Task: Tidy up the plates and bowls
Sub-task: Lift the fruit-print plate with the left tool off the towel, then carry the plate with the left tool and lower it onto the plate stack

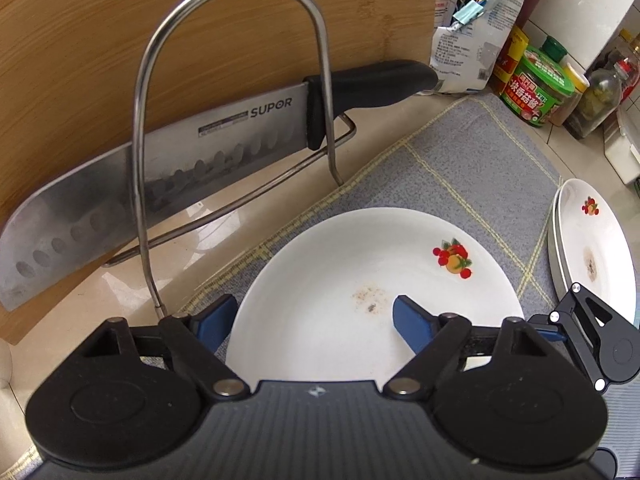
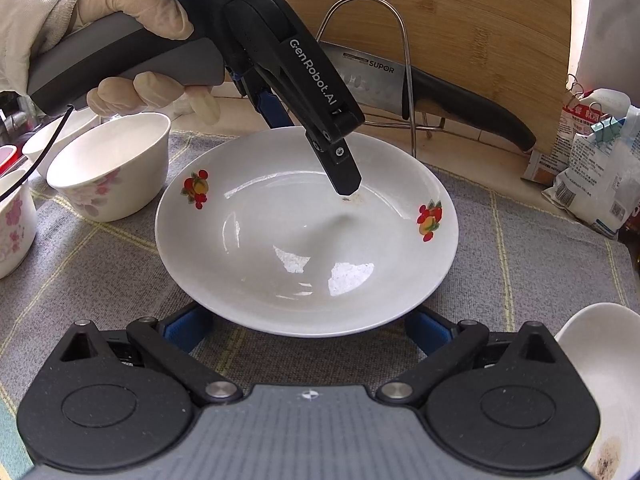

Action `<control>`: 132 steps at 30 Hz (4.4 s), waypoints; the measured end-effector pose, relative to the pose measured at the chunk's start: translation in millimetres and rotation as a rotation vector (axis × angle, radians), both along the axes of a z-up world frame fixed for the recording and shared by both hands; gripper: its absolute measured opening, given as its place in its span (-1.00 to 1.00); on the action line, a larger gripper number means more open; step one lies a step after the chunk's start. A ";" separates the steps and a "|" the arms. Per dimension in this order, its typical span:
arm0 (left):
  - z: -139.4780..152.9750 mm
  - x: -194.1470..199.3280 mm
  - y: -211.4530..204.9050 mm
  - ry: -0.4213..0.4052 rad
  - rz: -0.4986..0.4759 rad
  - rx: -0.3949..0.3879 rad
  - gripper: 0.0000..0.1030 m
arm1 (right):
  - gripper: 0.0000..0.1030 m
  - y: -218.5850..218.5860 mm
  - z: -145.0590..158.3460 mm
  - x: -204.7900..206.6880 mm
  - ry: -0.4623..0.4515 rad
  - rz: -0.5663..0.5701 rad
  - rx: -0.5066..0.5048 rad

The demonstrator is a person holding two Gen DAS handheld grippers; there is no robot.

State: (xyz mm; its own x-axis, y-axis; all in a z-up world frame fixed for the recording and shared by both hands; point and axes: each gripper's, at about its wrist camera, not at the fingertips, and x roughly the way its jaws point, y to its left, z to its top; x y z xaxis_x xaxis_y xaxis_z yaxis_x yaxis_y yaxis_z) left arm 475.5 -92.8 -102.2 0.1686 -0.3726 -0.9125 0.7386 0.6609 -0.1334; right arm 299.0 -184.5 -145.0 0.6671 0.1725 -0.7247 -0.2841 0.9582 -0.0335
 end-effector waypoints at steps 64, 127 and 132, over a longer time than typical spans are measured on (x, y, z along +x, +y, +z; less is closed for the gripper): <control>-2.9 12.4 -25.8 0.122 -0.228 0.141 0.61 | 1.00 -6.9 -3.9 -0.1 -0.078 0.045 0.022; 36.0 -14.7 -8.2 0.146 -0.250 0.030 0.61 | 1.00 -6.7 31.0 -28.0 -0.094 0.067 -0.052; 46.3 -24.3 -11.9 0.127 -0.253 0.026 0.61 | 1.00 -8.0 39.5 -38.3 -0.110 0.063 -0.066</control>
